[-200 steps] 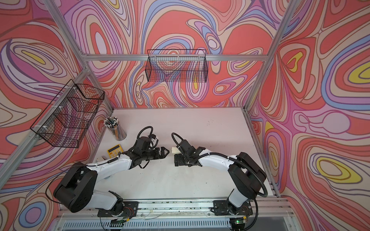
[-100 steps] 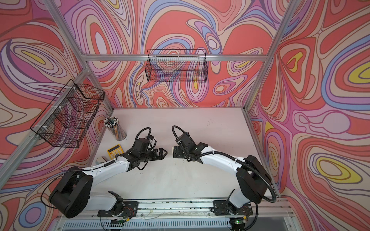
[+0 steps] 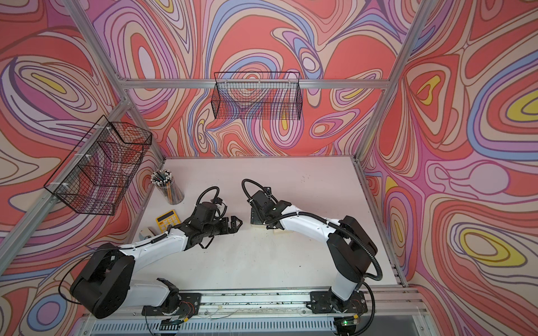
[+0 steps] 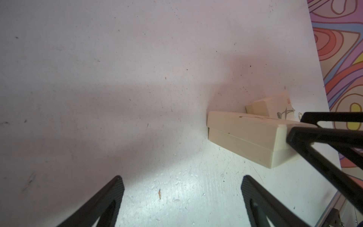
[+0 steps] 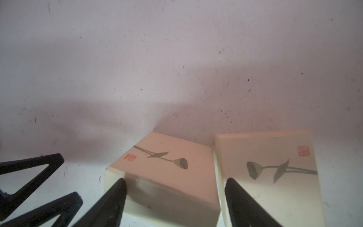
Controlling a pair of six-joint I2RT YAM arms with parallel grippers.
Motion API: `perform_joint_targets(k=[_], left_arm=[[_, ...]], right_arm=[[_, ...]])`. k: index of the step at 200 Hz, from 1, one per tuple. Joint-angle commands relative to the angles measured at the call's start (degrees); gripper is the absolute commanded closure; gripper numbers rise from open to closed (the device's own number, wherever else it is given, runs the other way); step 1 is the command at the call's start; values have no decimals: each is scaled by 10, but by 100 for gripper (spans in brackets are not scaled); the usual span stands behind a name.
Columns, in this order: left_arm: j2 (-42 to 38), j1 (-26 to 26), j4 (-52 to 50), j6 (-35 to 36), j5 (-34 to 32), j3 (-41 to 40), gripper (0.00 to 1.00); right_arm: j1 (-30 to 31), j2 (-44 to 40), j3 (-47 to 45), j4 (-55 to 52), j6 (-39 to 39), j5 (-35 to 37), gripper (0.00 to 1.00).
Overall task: Take the rings out of the lift-off lid box
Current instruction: Adjust the jewelry box at the center of the board.
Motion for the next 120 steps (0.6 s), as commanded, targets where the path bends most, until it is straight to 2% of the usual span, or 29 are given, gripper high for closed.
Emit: perform_joint_targets(k=[1, 55, 82, 120], left_arm=[[-4, 0, -6, 7, -12, -9, 3], [6, 1, -1, 7, -7, -4, 3], [7, 0, -3, 10, -9, -4, 3], [-4, 1, -3, 10, -9, -10, 3]], right_arm=[[18, -19, -26, -13, 1, 1, 19], [72, -32, -41, -47, 60, 0, 21], [76, -43, -51, -33, 71, 3, 21], [75, -46, 17, -47, 42, 23, 21]])
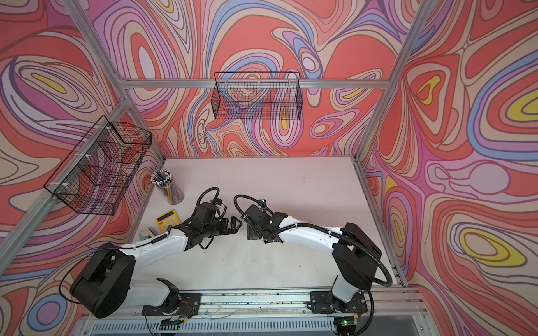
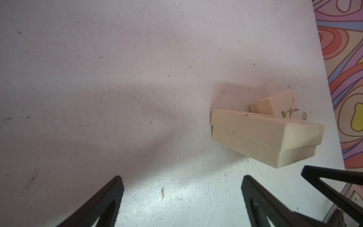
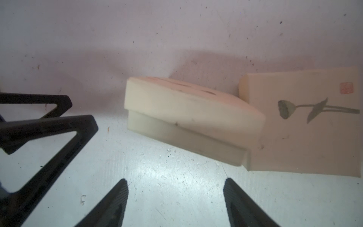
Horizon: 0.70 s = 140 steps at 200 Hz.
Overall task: Take the rings out of the lift-off lid box
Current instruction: Adjust the jewelry box at the center of the board.
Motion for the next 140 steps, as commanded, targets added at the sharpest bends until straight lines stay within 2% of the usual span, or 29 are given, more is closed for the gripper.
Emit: perform_joint_targets(k=[1, 51, 89, 140], left_arm=[[-4, 1, -3, 10, -8, -7, 3], [-24, 3, -9, 8, -11, -23, 3], [-44, 6, -13, 7, -18, -35, 2], [-49, 11, -15, 7, -19, -59, 2]], right_arm=[[-1, -10, 52, -11, -8, 26, 21], [-42, 51, 140, -32, -58, 46, 21], [-62, 101, 168, -13, -89, 15, 21], [-62, 88, 113, 7, -59, -60, 21]])
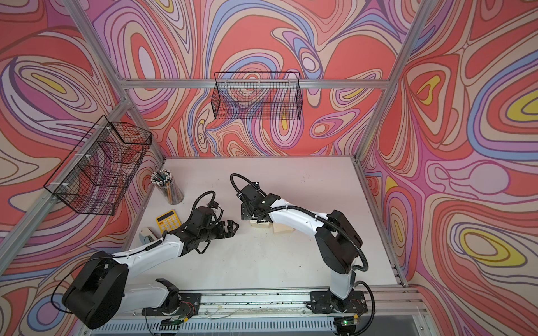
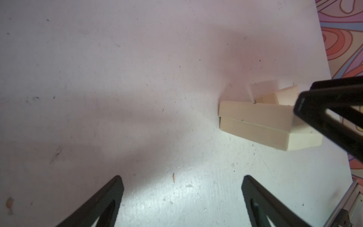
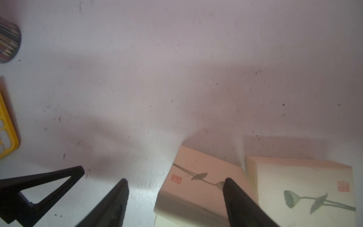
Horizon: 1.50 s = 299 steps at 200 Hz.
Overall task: Take the rings out of the lift-off lid box
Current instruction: Adjust the jewelry box at the center of the board, then pick up the jewelry box from the center of the board.
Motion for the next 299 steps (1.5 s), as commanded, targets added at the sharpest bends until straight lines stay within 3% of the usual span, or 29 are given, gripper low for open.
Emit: perform_joint_targets(k=[1, 48, 71, 98, 142, 179, 213, 251, 299], left_arm=[[-4, 3, -13, 7, -9, -11, 2], [-3, 3, -10, 6, -3, -17, 2], [-5, 3, -10, 6, -4, -20, 2], [-14, 2, -19, 9, -9, -21, 2], [-39, 8, -30, 19, -25, -35, 2], [-64, 22, -32, 20, -24, -58, 0], [-75, 28, -35, 22, -20, -63, 0], [-81, 31, -38, 21, -20, -65, 0], [-80, 32, -38, 22, -16, -60, 0]], right_arm=[[2, -24, -30, 5, 19, -38, 21], [4, -104, -122, 31, 78, -70, 23], [5, -122, -131, 19, 76, -47, 23], [14, -104, -103, -47, 72, 1, 15], [44, -61, -84, -60, 56, -24, 6], [52, -53, -86, -59, -26, -4, 2], [52, -53, -70, -62, -153, 48, 2], [51, -50, -60, -43, -293, -11, 2], [45, -33, -69, -23, -327, -70, 2]])
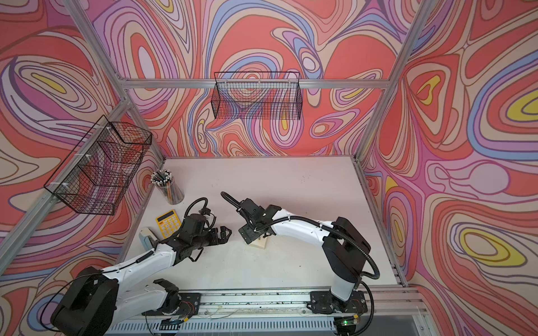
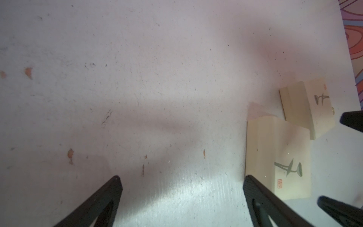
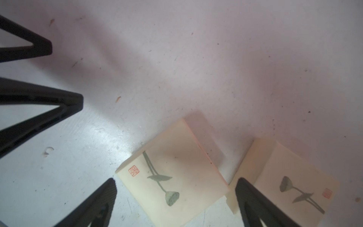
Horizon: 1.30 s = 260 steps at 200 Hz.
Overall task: Take the rings out of the lift-off lid box
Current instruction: Pick up the jewelry box from the center of the board.
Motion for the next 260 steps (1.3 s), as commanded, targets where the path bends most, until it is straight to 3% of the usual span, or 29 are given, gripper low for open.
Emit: perform_joint_targets(k=[1, 65, 149, 193, 260], left_arm=[[-5, 5, -17, 7, -1, -1, 0], [15, 5, -15, 10, 8, 12, 0], [37, 6, -9, 13, 20, 25, 0], [43, 6, -10, 15, 20, 26, 0], [55, 5, -5, 19, 31, 29, 0]], right_arm=[[-5, 18, 1, 14, -44, -30, 2], [-4, 37, 1, -8, -92, -70, 2], [-4, 58, 2, -46, -139, 9, 2], [-5, 44, -4, -28, -143, -36, 2], [-4, 82, 7, -39, -149, 45, 2]])
